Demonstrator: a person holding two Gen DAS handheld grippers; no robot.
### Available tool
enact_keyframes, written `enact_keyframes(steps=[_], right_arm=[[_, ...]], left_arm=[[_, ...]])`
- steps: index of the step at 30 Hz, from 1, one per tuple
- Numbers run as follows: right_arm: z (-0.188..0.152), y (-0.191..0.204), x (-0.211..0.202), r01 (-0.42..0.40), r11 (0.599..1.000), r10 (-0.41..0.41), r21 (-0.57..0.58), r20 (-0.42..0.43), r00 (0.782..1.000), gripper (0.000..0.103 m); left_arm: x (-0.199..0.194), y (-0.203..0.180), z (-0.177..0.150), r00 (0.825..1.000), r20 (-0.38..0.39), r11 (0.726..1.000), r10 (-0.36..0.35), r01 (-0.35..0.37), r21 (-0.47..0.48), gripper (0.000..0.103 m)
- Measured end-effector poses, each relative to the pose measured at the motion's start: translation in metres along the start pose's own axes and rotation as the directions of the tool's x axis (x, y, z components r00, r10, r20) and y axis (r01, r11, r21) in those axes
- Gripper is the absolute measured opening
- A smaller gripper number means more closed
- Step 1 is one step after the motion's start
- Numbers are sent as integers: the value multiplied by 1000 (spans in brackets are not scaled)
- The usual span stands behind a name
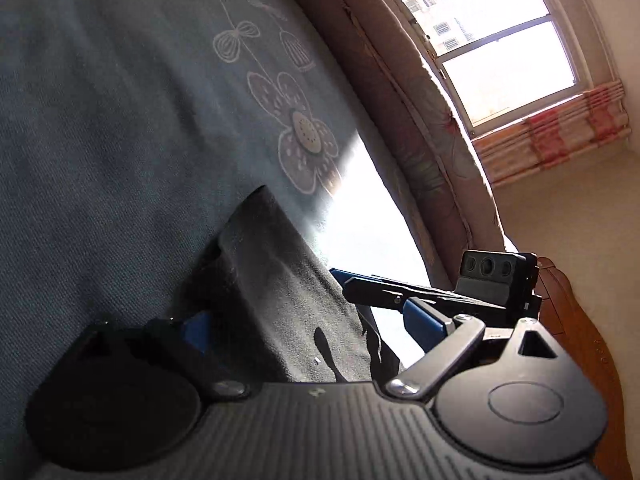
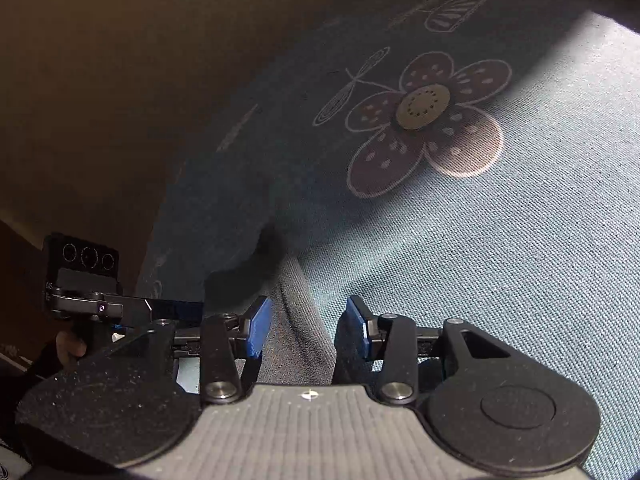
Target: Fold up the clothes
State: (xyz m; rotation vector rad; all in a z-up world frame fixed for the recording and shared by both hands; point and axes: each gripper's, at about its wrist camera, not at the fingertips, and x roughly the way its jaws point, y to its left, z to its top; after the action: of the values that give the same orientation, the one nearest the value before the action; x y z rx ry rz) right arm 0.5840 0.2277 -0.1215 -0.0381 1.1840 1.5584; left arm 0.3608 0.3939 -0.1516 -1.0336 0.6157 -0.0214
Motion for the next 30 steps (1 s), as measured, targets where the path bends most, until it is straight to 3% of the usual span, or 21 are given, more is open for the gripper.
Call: enact_keyframes(steps=[3, 5, 6, 8, 10, 11, 16, 20, 26, 30], right_arm=[[-7, 5, -2, -32, 999, 30, -23, -65, 997, 46], [-13, 3, -8, -45, 999, 43, -17, -94, 995, 45], [-14, 1, -9, -42, 999, 41, -13, -94, 995, 40], [-14, 1, -4, -24, 1000, 22, -15, -84, 996, 29], [-11, 9, 6, 12, 999, -15, -52, -73, 997, 14], [-10, 13, 11, 29, 997, -34, -70, -67, 997, 3], [-5, 34, 14, 114, 979, -124, -167, -49, 991, 3], [1, 41, 6, 184, 960, -191, -210, -16, 981, 3], [18, 36, -22, 268, 946, -253, -182, 102, 962, 3], [27, 26, -23, 323, 934, -302, -150, 148, 942, 3]], left_arm=[[-10, 5, -10, 1000, 23, 998, 9, -11, 66, 75], [-13, 16, -7, 999, 38, 999, 14, -15, 46, 52], [-13, 22, -4, 999, 44, 1000, 18, -19, 20, 46], [-10, 30, 0, 998, 51, 999, 35, -34, -16, 21], [-9, 35, -2, 997, 55, 998, 59, -58, -18, 11], [-9, 35, -3, 997, 58, 998, 59, -59, -12, 10], [-9, 9, 3, 990, 61, 986, 124, -130, 103, 5], [-2, -8, 19, 991, 74, 981, 110, -120, 150, 4], [9, -30, 47, 991, 117, 978, 70, -91, 186, 4], [29, -27, 51, 988, 94, 974, 123, -138, 179, 5]])
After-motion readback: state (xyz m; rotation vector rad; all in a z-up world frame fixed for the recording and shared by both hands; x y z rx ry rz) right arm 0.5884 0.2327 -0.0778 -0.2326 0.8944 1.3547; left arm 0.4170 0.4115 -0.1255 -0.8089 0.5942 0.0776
